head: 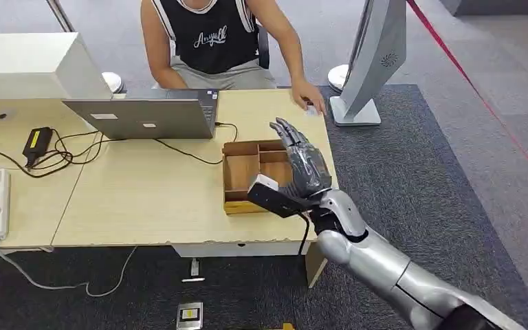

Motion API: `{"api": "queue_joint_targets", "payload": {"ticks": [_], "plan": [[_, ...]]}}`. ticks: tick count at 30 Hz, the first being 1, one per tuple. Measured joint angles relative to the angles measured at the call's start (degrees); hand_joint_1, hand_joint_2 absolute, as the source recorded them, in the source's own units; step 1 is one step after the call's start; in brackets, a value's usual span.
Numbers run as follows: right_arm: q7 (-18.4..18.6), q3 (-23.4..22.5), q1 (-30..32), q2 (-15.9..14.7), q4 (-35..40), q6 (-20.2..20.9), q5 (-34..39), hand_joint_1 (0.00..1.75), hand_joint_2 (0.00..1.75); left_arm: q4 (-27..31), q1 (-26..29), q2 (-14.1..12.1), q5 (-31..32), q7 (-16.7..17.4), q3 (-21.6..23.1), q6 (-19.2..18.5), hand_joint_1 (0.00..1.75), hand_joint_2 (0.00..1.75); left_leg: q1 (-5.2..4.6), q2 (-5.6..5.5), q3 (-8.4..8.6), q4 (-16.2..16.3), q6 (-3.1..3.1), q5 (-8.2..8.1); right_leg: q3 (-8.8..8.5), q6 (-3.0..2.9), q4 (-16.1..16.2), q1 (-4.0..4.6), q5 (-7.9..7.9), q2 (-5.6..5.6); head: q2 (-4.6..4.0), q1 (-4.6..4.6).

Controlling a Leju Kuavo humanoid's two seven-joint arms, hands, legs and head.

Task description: Pass the card to the sensor for recognition and then transmit it.

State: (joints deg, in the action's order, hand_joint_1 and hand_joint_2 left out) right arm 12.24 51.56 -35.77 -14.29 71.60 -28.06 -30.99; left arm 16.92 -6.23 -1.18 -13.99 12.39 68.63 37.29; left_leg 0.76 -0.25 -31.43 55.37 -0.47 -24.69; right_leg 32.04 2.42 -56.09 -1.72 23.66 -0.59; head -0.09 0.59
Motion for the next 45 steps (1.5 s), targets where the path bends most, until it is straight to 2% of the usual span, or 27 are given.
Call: {"api": "queue_joint_targets", "payload": {"ticks": [8,13,17,24,29,37,45], "plan": [[-1.75,0.52,2.43,-0.74,2.60,2.58,0.85,0.00,1.75,0.00,0.16,-0.20,-1.11,-0.02,0.00,0.07,0.00,0.00,0.00,0.00,0.00,0.00,0.00,0.00,0.00,0.00,0.00,0.00,0.00,0.00,0.02,0.00],[-1.47,1.01,3.12,-0.76,2.62,2.93,-0.65,0.00,1.75,0.02,0.17,-0.22,-1.44,-0.02,0.00,0.04,0.00,0.00,0.00,0.00,0.00,0.00,0.00,0.00,0.00,0.00,0.00,0.00,0.00,0.00,0.00,0.00],[0.35,1.07,3.21,-0.81,2.62,3.61,-3.26,0.00,1.75,0.02,0.17,-0.22,-1.51,-0.02,0.00,0.04,0.00,0.00,0.00,0.00,0.00,0.00,0.00,0.00,0.00,0.00,0.00,0.00,0.00,0.00,0.02,0.00],[7.00,1.73,3.04,-1.11,3.08,6.30,-16.07,0.00,1.75,0.02,0.16,-0.22,-1.73,0.13,0.00,0.04,0.00,0.00,0.00,0.00,-0.01,0.00,0.00,0.00,-0.01,0.00,0.00,0.00,0.00,0.00,0.00,0.00],[12.03,2.45,1.68,-1.36,3.08,14.48,-22.93,0.00,1.75,0.04,0.10,-0.22,-1.49,0.39,0.00,-0.04,0.00,0.00,0.00,0.01,-0.01,0.00,0.00,0.00,0.00,0.00,0.00,0.00,0.00,0.00,0.02,0.00],[15.43,4.24,-1.21,-1.60,3.01,25.94,-24.09,0.00,1.75,0.09,-0.30,-0.24,-1.01,0.98,0.02,-0.13,0.00,0.00,0.00,0.00,-0.01,0.00,0.00,0.00,-0.01,0.00,-0.01,0.00,0.00,0.00,0.02,0.00],[15.91,5.97,-3.07,-1.53,2.23,29.77,-22.27,0.00,1.75,0.09,-0.69,-0.24,-1.01,1.01,0.13,-0.18,0.00,0.00,0.00,0.00,-0.03,0.00,0.00,0.00,-0.01,0.00,0.00,0.00,0.00,0.00,0.02,0.02]]}}
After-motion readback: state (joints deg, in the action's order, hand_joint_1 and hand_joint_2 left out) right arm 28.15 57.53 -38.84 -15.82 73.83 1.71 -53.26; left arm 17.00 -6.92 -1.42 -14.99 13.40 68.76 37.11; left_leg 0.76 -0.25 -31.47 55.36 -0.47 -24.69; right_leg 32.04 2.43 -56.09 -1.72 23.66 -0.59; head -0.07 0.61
